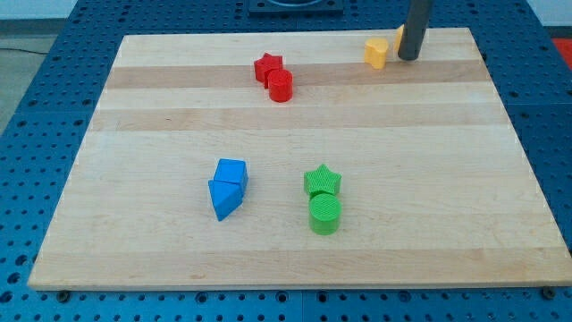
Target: Push the yellow heart into the yellow hexagon
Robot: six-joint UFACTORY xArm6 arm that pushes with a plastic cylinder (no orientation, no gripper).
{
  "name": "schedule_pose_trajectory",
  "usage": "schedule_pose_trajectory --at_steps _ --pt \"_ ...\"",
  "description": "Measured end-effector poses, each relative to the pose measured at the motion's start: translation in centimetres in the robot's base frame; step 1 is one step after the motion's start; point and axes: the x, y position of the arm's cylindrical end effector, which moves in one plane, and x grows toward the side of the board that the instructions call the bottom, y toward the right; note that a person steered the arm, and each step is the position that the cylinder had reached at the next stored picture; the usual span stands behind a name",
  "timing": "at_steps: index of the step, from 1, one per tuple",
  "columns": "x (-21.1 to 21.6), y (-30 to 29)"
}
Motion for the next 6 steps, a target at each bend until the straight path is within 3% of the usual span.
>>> schedule_pose_trajectory --at_steps 1,2,3,4,5,6 --pt "5.4 -0.4" --pt "6.2 -7.2" --pt "1.9 -7.7" --pt "0.8 -5.8" --pt "4.0 -5.2" --pt "13.6 -2.9"
